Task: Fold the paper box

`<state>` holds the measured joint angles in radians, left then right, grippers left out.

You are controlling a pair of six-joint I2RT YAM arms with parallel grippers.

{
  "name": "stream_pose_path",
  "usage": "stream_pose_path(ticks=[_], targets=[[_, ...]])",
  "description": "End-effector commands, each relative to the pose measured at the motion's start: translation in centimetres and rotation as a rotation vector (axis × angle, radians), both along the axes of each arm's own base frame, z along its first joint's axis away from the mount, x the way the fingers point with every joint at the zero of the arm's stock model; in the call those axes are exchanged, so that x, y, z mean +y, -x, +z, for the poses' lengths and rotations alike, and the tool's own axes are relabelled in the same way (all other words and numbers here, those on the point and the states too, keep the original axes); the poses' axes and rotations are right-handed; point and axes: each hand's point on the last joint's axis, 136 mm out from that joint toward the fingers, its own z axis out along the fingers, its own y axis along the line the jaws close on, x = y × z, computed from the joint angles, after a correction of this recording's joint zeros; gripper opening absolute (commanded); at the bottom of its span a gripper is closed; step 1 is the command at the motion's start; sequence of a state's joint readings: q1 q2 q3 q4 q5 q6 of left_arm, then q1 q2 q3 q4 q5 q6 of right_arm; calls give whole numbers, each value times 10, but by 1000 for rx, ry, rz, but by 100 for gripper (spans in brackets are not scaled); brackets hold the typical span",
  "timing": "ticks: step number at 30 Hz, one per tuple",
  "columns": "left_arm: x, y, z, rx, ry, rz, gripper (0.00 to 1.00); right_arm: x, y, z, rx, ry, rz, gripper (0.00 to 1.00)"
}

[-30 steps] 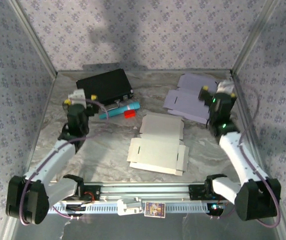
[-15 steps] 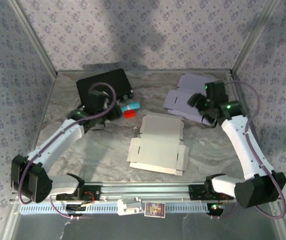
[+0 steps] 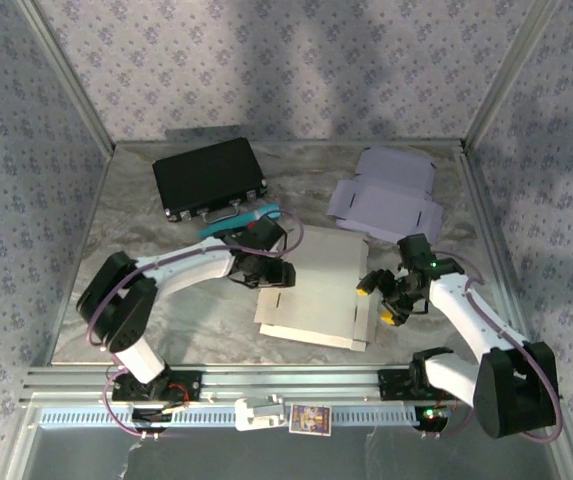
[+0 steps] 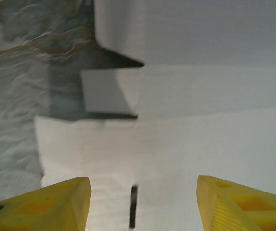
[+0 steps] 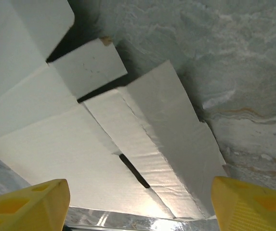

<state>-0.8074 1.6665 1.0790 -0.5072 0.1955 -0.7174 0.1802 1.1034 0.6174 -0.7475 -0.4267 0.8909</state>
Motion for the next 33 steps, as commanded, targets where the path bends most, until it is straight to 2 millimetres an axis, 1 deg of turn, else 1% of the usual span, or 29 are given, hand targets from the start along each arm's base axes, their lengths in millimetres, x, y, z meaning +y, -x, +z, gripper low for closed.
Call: stream_pose_path(ticks=[1,3,5,10,14,15,19,23,25,31,33], targets=[[-15,-14,3,-11,20,6,59,-3,-14,6,-51,-15,9,80],[-5,-19,-7,2,-17,48,57,-11,-14,1,-38,-21,-10,80],[4,-24,-15,20,-6,97,56,-15,-17,0,-58,-42,-6,80],[20,-33,-25,39,22,151,54,-14,-27,-1,-122,-65,70,81],[22,-32,-31,50,31,142,53,-6,-45,0,-176,-105,102,81],[24,-31,-33,52,25,142,53,-6,-48,-1,-194,-99,138,81],[31,-30,-37,55,9,156,52,-4,-58,-8,-193,-87,182,80],[28,-35,-24,26,30,152,53,1,-59,-17,-180,-72,233,78],[28,-35,-21,24,30,149,53,2,-59,-20,-190,-76,238,77],[29,-32,-36,60,7,148,52,11,-56,-33,-175,-61,290,75],[30,-32,-38,61,1,146,52,13,-54,-36,-162,-51,302,74]])
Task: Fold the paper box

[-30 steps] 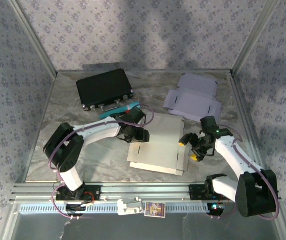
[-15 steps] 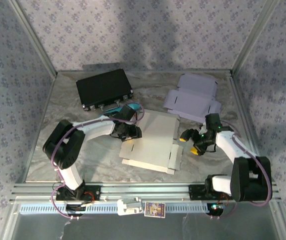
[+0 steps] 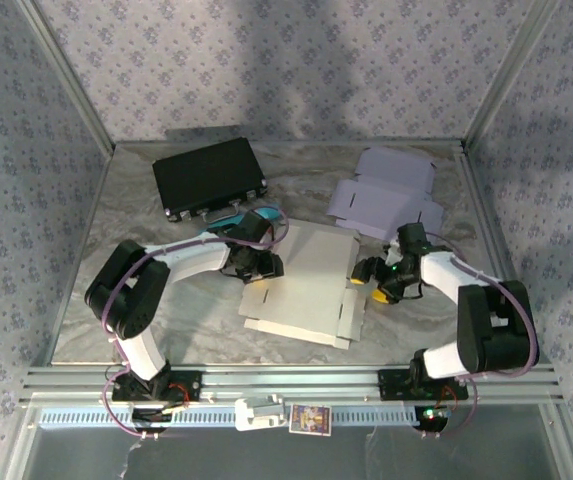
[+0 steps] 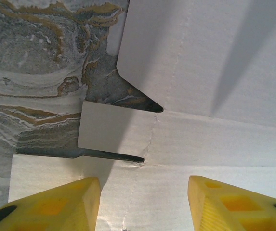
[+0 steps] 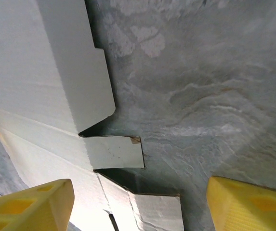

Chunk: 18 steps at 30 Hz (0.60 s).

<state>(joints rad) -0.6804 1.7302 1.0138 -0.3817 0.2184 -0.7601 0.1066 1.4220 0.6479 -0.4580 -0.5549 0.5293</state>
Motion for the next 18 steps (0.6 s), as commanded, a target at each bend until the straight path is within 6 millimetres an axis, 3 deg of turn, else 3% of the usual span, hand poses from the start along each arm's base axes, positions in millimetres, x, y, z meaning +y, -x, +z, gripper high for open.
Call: stream_pose_path(ticks=[1,7,18], targets=[[3,2,-9,30,-21,-11,52,4,3,-6,1,19,37,74],[4,1,-16,44,-35,-19,52,15,13,-13,12,7,55,72],[1,-1,-21,53,-46,-33,52,23,20,4,-33,-95,10,64]])
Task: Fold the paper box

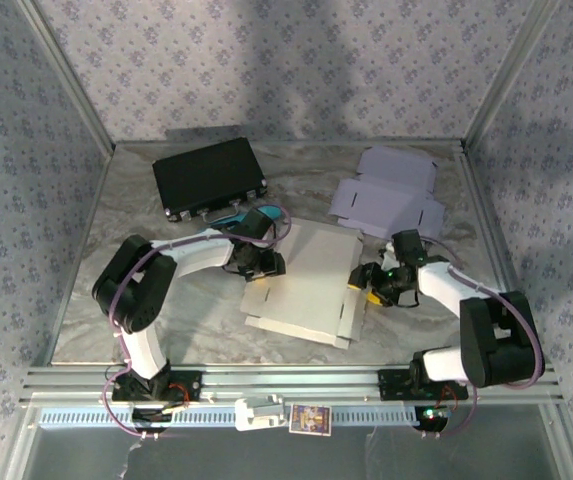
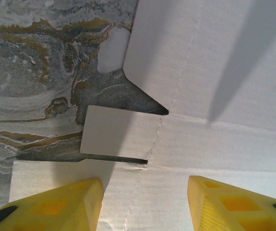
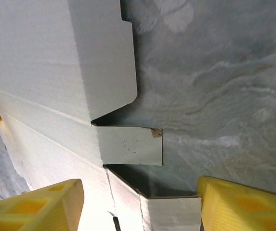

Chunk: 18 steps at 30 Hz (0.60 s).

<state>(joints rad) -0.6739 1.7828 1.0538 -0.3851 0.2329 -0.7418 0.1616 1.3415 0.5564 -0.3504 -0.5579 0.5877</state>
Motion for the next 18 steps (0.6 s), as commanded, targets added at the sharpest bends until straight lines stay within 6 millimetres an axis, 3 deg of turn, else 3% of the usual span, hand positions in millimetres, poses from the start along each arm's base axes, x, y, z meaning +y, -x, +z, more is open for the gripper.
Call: stream_pose_path(ticks=[1,18], targets=[[7,5,-14,38,-43,-16,52,9,12,5,30,-71,3,64],[6,3,-15,39,-53,-23,52,10,17,38,22,-159,-73,54]])
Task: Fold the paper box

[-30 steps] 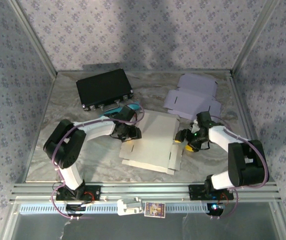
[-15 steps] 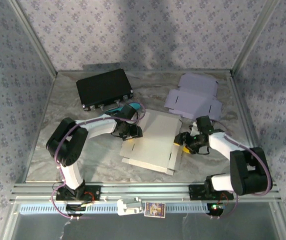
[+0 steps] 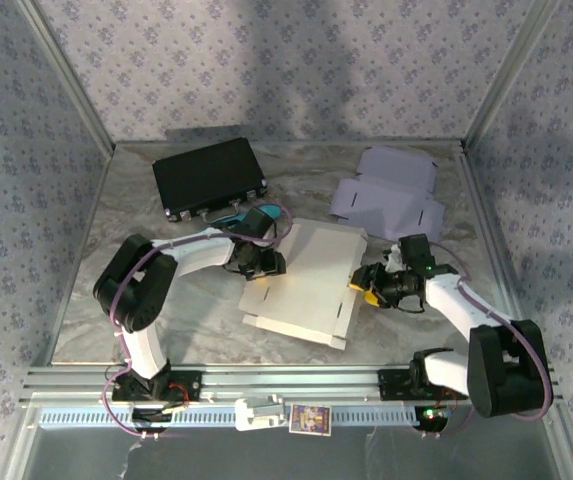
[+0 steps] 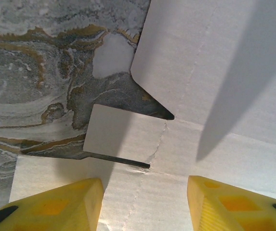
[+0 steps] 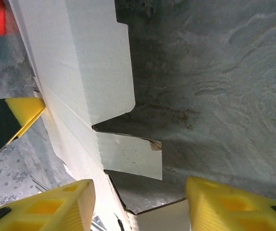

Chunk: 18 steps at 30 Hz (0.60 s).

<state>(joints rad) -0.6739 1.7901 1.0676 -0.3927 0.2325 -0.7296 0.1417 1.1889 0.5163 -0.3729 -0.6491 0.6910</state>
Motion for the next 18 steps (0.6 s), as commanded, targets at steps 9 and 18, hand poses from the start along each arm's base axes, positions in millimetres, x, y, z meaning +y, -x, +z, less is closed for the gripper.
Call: stream_pose_path(ticks=[9,18], targets=[[8,4,-17,47,-52,-12,51,-2,18,19,34,-76,-47,50],[7,2,-15,44,-52,-17,51,0,14,35,15,-124,-77,36]])
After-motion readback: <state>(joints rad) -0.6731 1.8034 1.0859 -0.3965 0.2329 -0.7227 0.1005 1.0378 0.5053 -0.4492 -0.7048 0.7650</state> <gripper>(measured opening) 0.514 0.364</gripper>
